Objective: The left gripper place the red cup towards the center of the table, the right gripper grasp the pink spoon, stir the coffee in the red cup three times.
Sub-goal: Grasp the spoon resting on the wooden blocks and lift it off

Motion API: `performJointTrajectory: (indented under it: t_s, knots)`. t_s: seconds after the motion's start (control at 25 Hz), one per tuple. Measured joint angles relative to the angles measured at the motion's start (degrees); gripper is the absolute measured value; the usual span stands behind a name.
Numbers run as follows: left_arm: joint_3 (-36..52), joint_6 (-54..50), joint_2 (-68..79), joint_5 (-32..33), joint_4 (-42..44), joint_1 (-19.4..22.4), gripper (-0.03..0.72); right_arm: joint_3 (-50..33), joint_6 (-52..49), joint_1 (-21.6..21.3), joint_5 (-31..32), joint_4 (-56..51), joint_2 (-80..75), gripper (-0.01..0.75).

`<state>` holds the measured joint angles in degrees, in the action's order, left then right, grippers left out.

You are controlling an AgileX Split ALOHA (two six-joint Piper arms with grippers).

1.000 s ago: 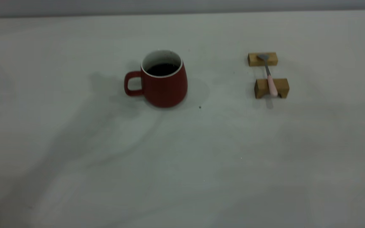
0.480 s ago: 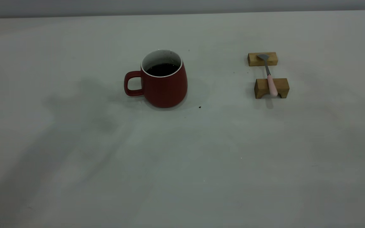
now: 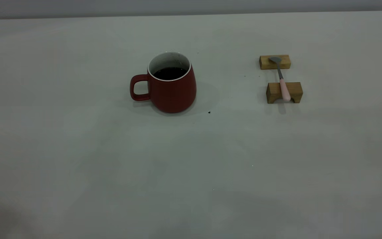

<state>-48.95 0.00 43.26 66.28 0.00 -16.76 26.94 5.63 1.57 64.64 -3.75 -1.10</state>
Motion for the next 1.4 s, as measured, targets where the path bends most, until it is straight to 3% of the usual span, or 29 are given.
performJointTrajectory:
  t_s: [0.2, 0.56, 1.4]
  knots:
    - [12.2, 0.0, -19.9, -1.3, -0.8, 8.0, 0.244, 0.0, 0.0, 0.0, 0.0, 0.0, 0.0, 0.578]
    - [21.0, 1.5, -38.1, -1.3, -0.6, 14.8, 0.244, 0.0, 0.0, 0.0, 0.0, 0.0, 0.0, 0.578]
    - [21.0, 1.9, -44.3, -1.3, -0.7, 15.1, 0.244, 0.0, 0.0, 0.0, 0.0, 0.0, 0.0, 0.578]
